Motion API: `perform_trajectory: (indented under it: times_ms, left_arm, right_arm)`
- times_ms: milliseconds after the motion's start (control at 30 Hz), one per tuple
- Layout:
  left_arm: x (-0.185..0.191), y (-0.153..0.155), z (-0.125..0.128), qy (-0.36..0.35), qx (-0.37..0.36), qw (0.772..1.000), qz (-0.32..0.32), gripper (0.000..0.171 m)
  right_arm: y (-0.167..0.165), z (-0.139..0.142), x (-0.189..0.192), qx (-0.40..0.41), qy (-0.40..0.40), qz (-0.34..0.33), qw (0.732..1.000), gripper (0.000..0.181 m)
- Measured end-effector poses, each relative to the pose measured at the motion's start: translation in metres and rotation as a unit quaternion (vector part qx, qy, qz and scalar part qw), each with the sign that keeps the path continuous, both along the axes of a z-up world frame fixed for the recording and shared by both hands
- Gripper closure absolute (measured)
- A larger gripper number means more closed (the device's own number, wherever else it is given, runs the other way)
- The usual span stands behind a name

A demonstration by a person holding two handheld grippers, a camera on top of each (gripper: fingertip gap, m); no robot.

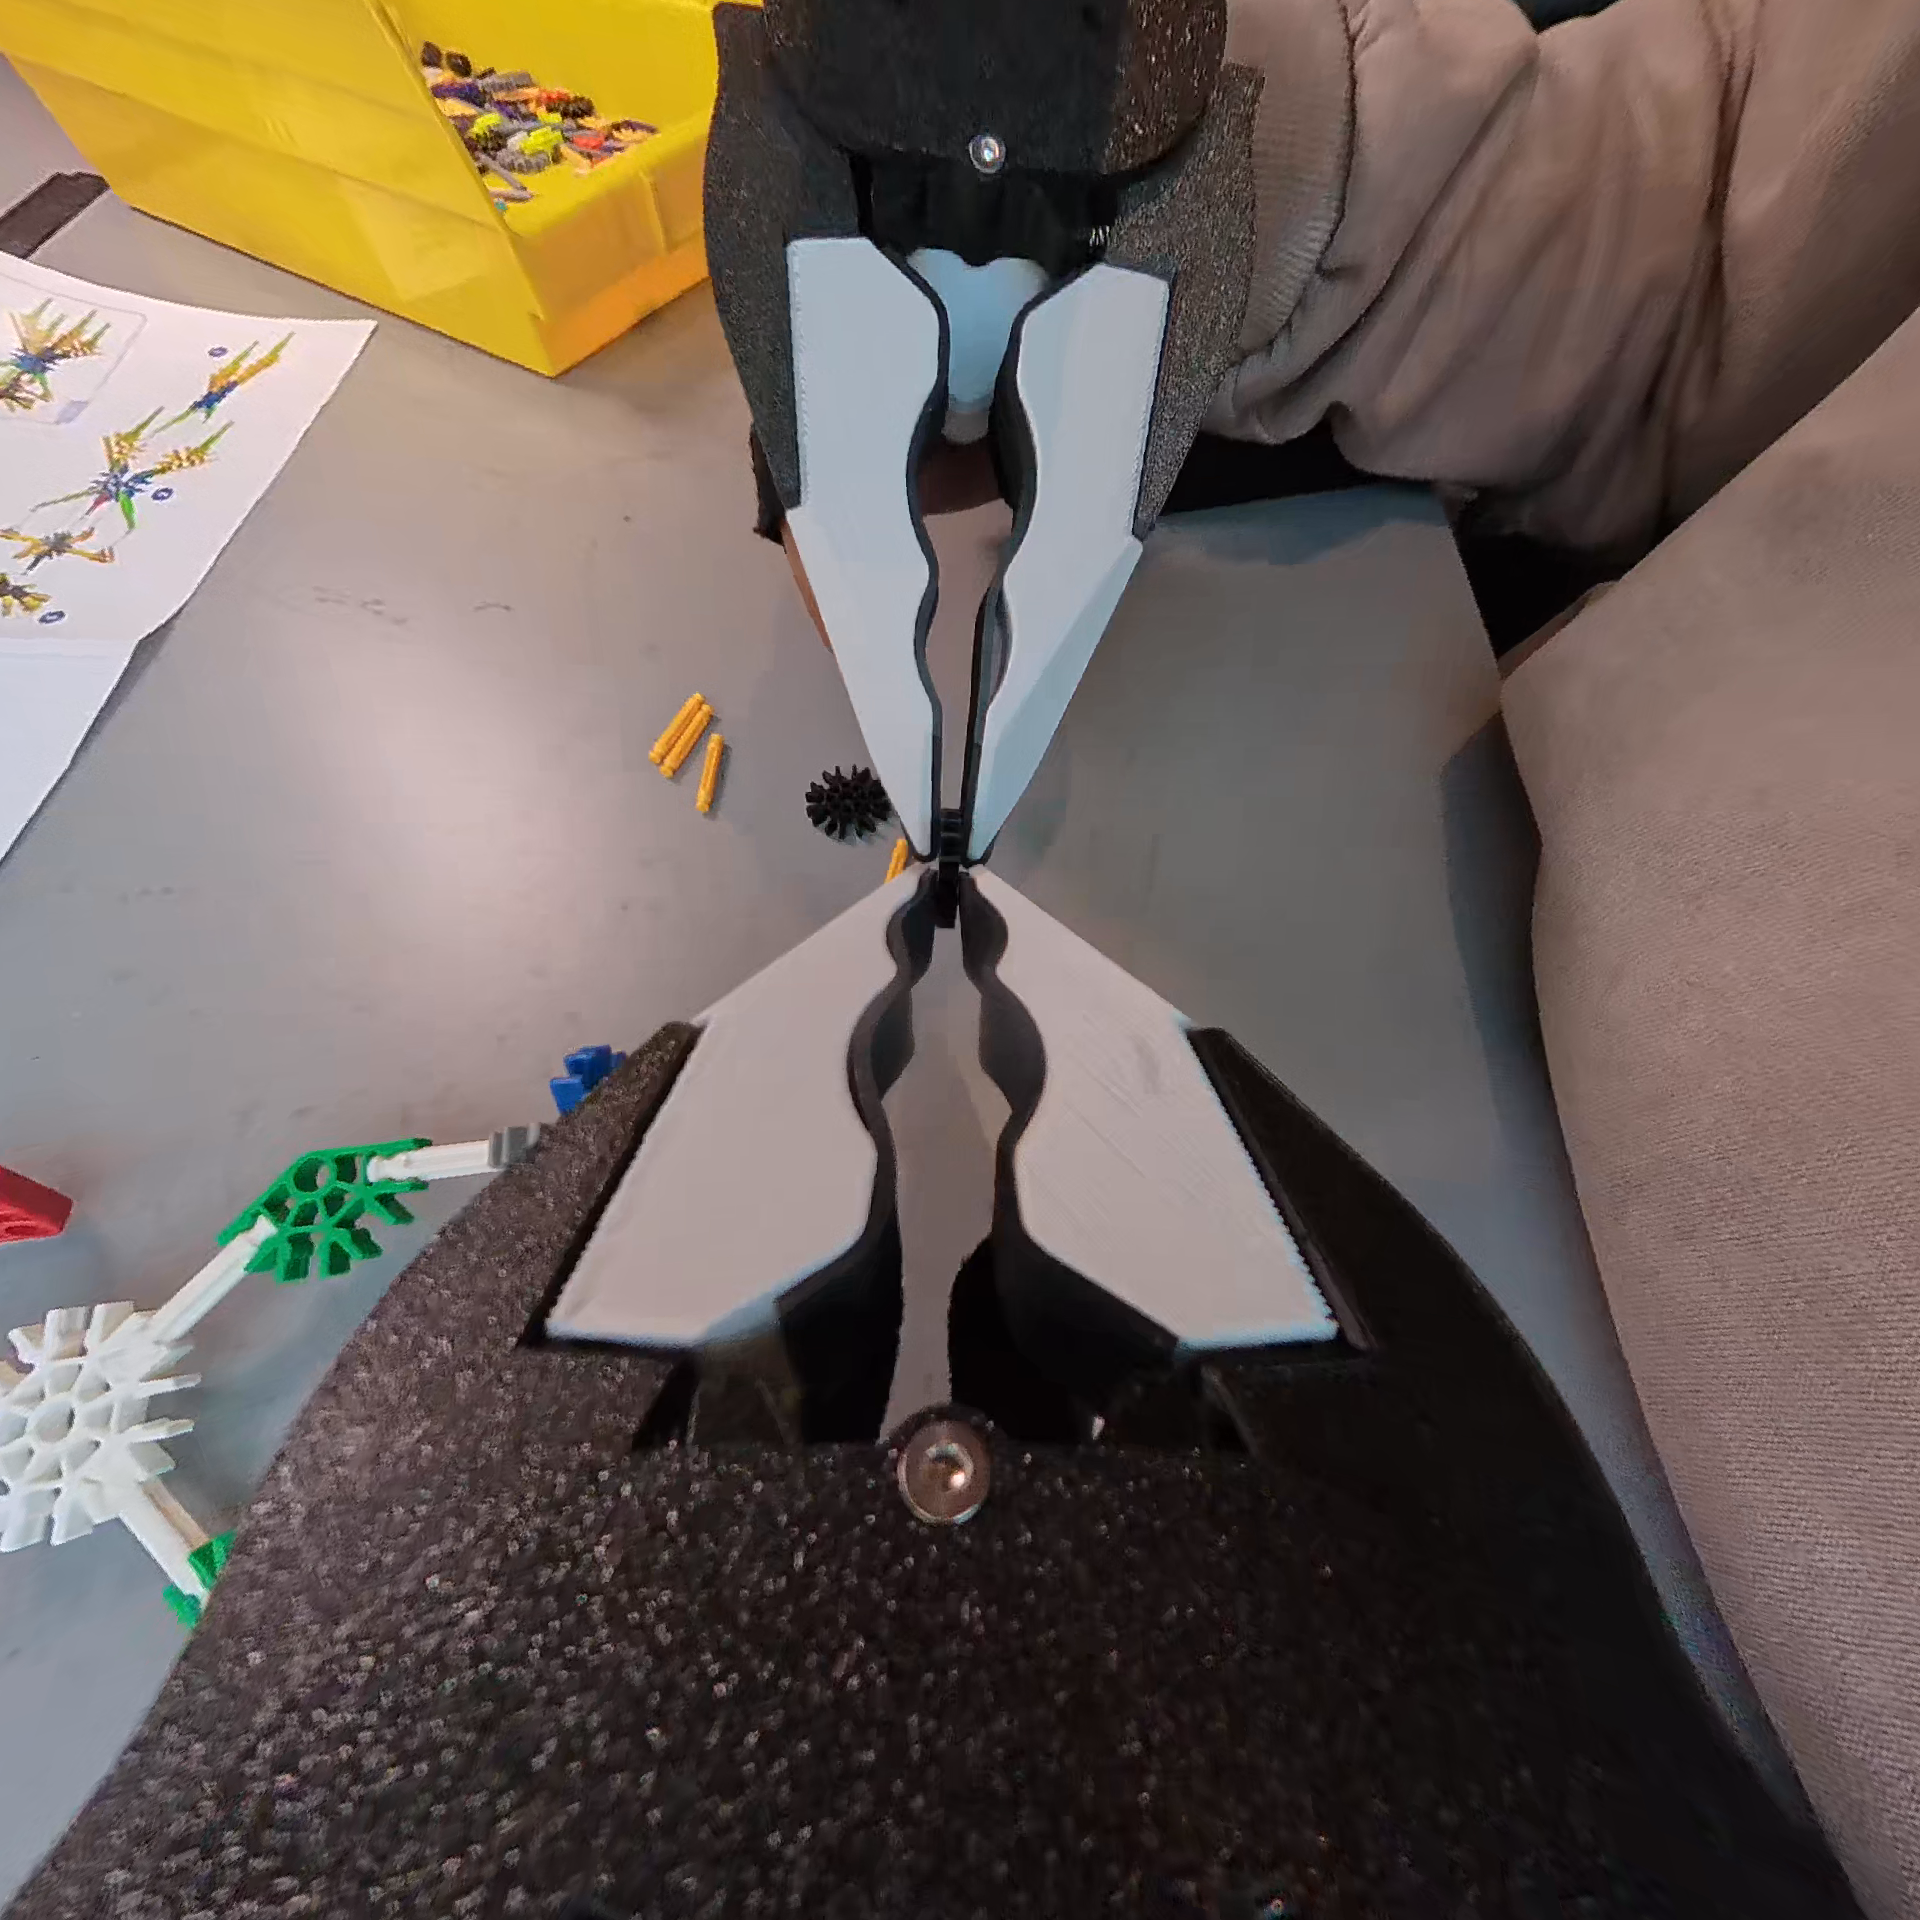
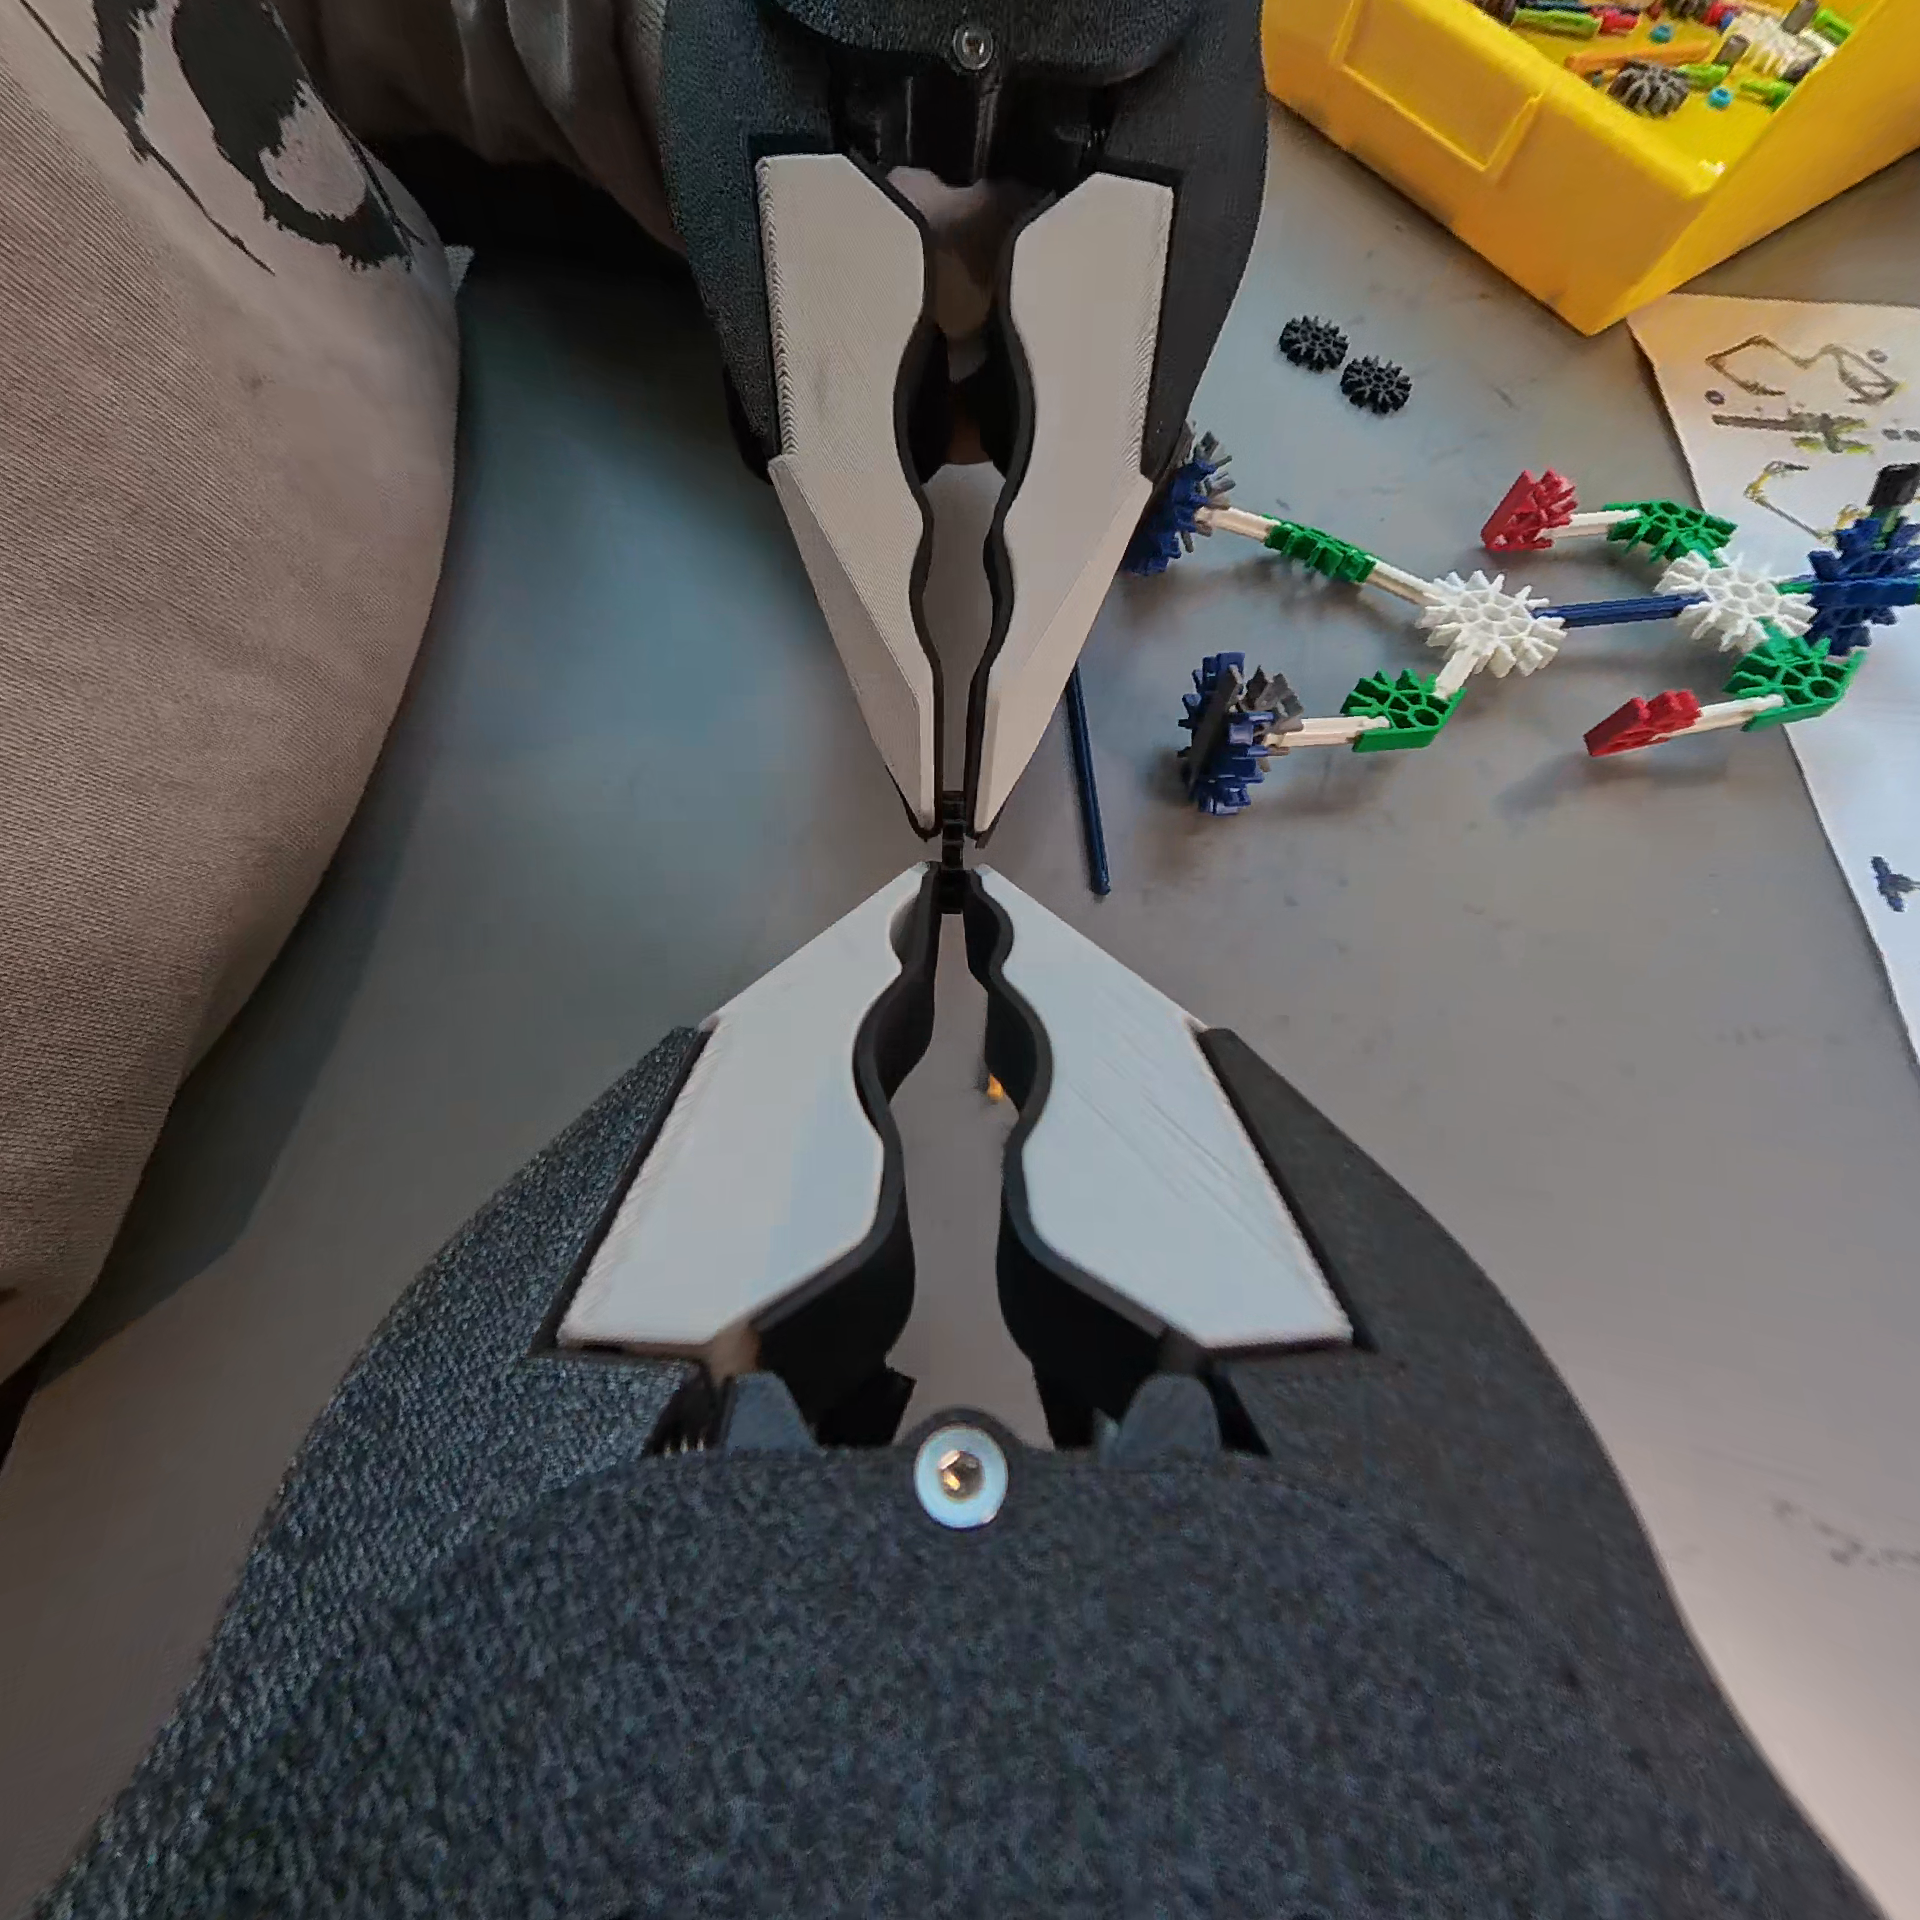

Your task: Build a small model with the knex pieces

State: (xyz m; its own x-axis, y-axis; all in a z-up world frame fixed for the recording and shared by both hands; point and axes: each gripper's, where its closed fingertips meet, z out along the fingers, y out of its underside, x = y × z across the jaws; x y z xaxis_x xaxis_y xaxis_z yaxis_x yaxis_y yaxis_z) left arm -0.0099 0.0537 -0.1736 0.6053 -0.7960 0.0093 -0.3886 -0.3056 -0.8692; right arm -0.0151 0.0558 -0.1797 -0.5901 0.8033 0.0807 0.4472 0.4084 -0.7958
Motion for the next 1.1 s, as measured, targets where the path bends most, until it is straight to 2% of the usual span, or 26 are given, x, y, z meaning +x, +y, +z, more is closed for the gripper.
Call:
perform_trajectory:
  times_ms: [133,300,533,933,1100]
  left_arm:
    - [-0.002,0.003,-0.015,0.024,-0.041,0.998,0.03,0.169]
    - [-0.008,0.005,-0.026,0.034,-0.071,0.995,0.061,0.169]
    - [-0.006,0.003,-0.034,0.053,-0.076,0.994,0.063,0.169]
    - [-0.002,-0.001,-0.035,0.052,-0.08,0.994,0.054,0.166]
    - [-0.005,0.005,-0.035,0.066,-0.07,0.992,0.083,0.17]
  right_arm:
    - [0.005,-0.014,-0.002,0.021,-0.026,-0.014,0.999,0.178]
    - [0.013,-0.011,-0.003,0.021,-0.029,-0.036,0.999,0.172]
    - [0.012,-0.025,-0.004,0.053,-0.048,-0.032,0.997,0.181]
    - [0.009,-0.027,-0.004,0.072,-0.039,-0.022,0.996,0.18]
    - [0.017,-0.024,-0.001,0.07,-0.053,-0.038,0.995,0.175]
